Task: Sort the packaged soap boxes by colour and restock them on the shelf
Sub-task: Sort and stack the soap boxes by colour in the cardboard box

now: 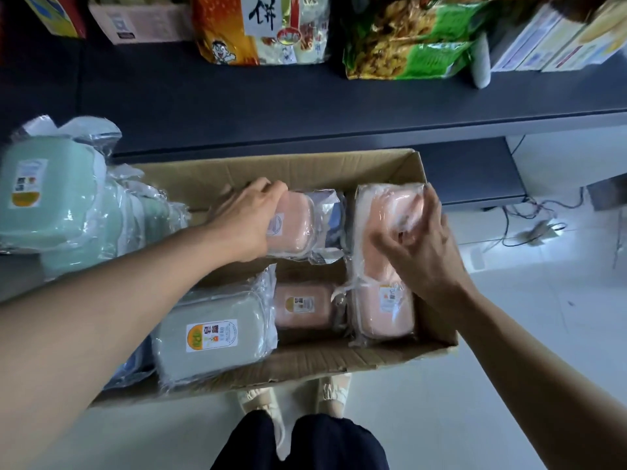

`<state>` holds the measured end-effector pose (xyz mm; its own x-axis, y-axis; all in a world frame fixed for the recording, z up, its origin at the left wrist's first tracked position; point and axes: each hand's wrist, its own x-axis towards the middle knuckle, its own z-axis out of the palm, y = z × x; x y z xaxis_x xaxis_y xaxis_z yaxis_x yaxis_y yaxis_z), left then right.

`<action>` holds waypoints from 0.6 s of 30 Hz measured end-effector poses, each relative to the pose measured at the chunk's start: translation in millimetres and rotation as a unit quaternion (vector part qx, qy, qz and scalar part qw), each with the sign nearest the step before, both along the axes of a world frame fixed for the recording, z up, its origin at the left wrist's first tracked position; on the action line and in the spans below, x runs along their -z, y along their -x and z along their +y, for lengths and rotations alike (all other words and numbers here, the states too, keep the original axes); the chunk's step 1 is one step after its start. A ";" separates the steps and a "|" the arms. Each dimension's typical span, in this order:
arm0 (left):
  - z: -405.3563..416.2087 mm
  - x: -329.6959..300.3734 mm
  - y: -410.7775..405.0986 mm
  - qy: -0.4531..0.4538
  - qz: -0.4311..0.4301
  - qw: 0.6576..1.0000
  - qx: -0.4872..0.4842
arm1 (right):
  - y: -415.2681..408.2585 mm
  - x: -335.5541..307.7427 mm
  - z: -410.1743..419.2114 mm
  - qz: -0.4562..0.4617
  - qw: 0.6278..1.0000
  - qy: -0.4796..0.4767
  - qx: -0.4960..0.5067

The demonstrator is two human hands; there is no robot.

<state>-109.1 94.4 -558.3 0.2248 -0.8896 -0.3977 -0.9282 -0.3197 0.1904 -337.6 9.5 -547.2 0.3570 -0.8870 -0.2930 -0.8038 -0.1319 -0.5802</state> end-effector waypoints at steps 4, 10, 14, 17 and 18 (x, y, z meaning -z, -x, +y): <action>-7.5 -5.6 14.6 -0.009 -0.001 0.998 0.061 | 15.1 2.9 24.7 0.164 0.986 0.008 -0.041; -6.9 -14.4 36.0 -0.015 0.004 0.993 0.117 | 27.1 18.3 43.1 0.296 0.950 0.062 -0.082; -8.9 -17.8 51.4 0.042 0.050 0.987 0.148 | 37.3 5.1 34.7 0.257 0.966 0.019 -0.033; -21.3 -20.6 71.5 0.104 0.109 0.969 0.197 | 55.2 -9.5 23.3 0.243 0.970 -0.010 -0.008; -26.4 -22.1 80.7 0.120 0.120 0.962 0.215 | 61.0 -14.3 19.9 0.236 0.972 -0.002 -0.006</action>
<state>-189.8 68.0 -536.2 -0.2565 -0.9527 -0.1633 -0.8852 0.1637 0.4354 -398.5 29.5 -533.0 0.1925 -0.8820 -0.4301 -0.9787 -0.1411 -0.1488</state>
